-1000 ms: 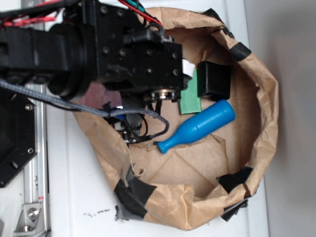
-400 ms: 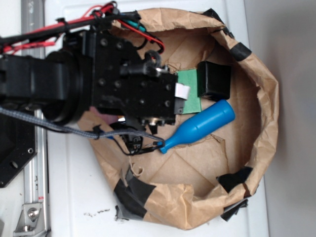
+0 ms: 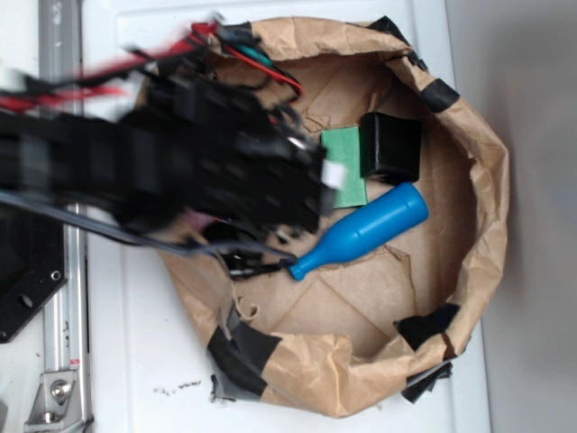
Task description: Grab the yellow duck.
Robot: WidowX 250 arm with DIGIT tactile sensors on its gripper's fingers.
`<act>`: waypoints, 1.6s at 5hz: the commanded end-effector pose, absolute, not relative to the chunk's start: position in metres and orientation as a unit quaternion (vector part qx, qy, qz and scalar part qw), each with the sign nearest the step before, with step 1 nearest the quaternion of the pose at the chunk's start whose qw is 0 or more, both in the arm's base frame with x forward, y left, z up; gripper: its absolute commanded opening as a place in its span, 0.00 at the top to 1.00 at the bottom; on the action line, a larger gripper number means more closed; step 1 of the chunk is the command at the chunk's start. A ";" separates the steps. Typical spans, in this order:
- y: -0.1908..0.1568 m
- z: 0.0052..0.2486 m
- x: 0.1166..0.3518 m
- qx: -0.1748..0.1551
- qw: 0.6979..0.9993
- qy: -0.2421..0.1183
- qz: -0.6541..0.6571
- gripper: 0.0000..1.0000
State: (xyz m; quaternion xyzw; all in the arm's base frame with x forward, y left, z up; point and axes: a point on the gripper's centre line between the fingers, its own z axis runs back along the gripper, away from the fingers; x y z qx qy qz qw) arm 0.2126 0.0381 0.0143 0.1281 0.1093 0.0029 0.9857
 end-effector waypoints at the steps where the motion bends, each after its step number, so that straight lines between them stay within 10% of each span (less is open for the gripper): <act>1: -0.023 0.004 0.199 0.059 0.992 0.072 -0.086 0.00; 2: -0.031 0.021 0.194 0.051 0.993 0.048 -0.096 0.00; 3: -0.021 0.030 0.192 0.050 0.995 0.036 -0.074 0.31; 4: -0.010 0.035 0.193 0.050 0.997 0.029 -0.053 1.00; 6: 0.013 0.044 0.202 0.056 0.998 0.011 -0.023 1.00; 7: 0.024 0.048 0.210 0.050 0.999 0.011 -0.014 0.19; 8: 0.030 0.045 0.218 0.057 0.998 0.013 -0.011 0.00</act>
